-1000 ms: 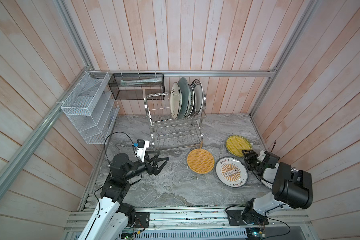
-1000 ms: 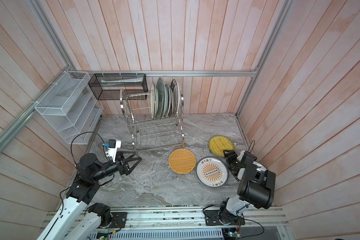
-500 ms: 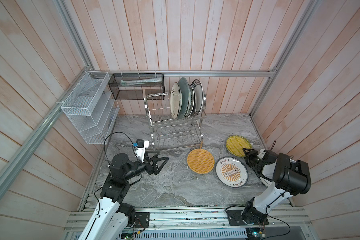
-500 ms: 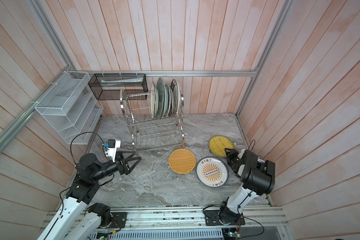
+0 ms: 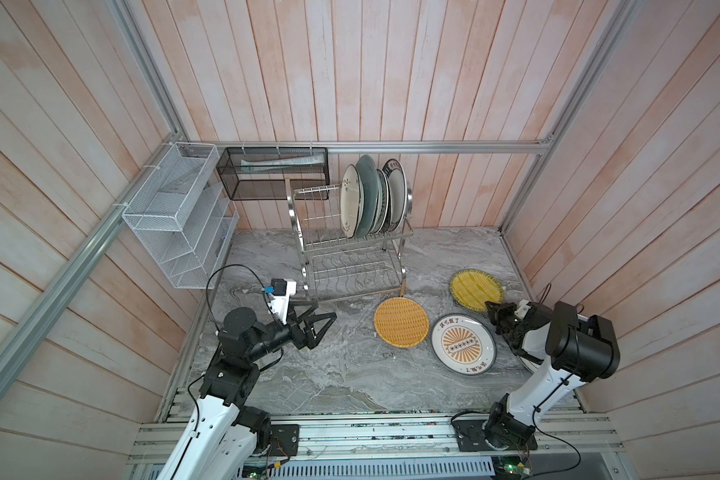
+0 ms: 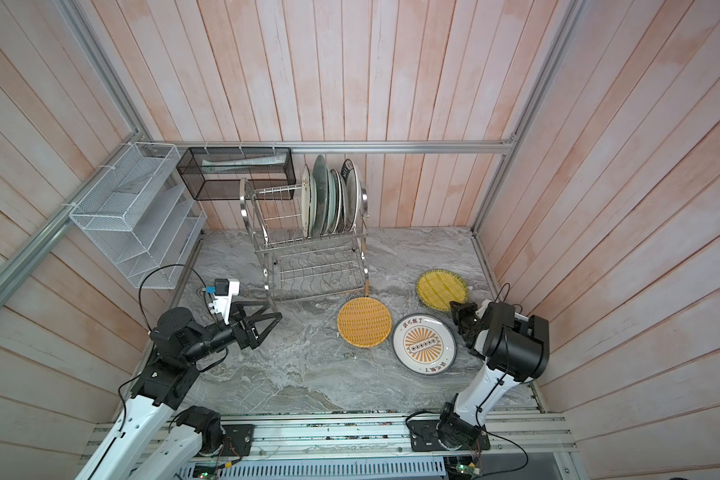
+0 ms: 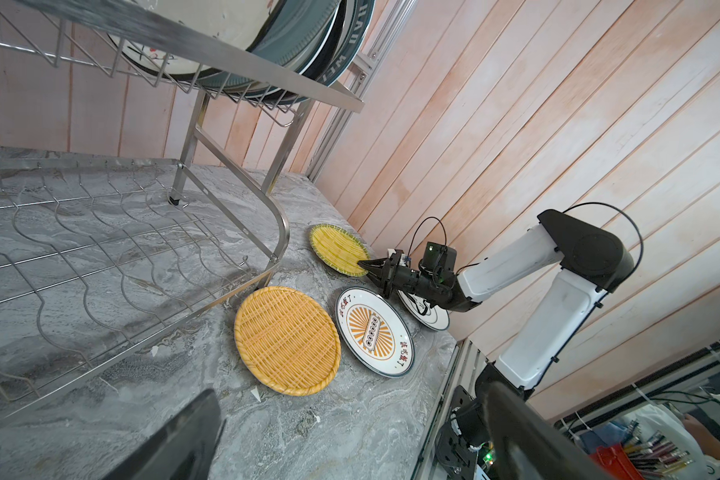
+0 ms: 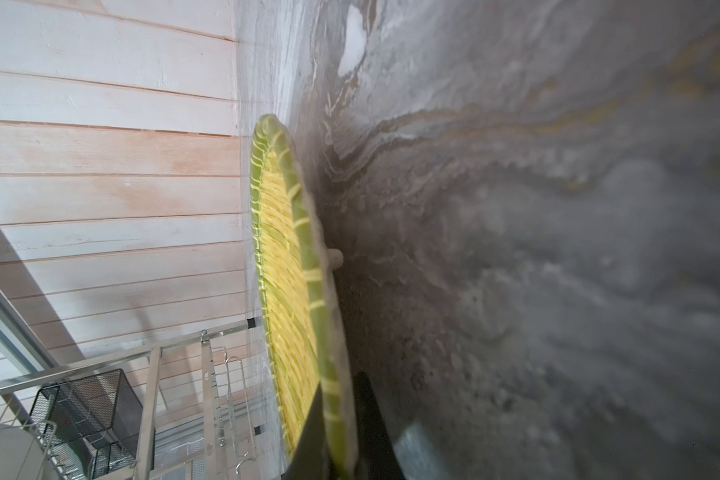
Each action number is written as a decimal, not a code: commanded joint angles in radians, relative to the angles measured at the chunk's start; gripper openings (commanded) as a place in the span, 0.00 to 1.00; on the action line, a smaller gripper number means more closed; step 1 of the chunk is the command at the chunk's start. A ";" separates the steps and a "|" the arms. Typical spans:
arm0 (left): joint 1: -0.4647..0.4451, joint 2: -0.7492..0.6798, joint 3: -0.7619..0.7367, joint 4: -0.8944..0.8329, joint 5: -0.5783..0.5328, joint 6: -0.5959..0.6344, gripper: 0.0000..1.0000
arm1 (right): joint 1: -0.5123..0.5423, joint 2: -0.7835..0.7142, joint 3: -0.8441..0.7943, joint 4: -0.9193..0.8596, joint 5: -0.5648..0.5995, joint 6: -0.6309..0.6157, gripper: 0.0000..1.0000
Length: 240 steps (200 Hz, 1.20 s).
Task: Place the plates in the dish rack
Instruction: 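Grip and tilt the bamboo tray up on edge with the right gripper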
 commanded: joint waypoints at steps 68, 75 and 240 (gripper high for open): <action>0.007 -0.018 -0.026 0.026 -0.064 0.003 1.00 | 0.000 -0.249 -0.004 -0.116 -0.026 0.031 0.00; 0.007 -0.018 -0.029 0.033 -0.070 -0.004 1.00 | 0.003 -0.276 -0.005 -0.145 -0.025 0.027 0.00; -0.649 0.235 -0.077 0.366 -0.678 0.223 1.00 | 0.228 -0.723 0.102 -1.061 0.136 -0.120 0.00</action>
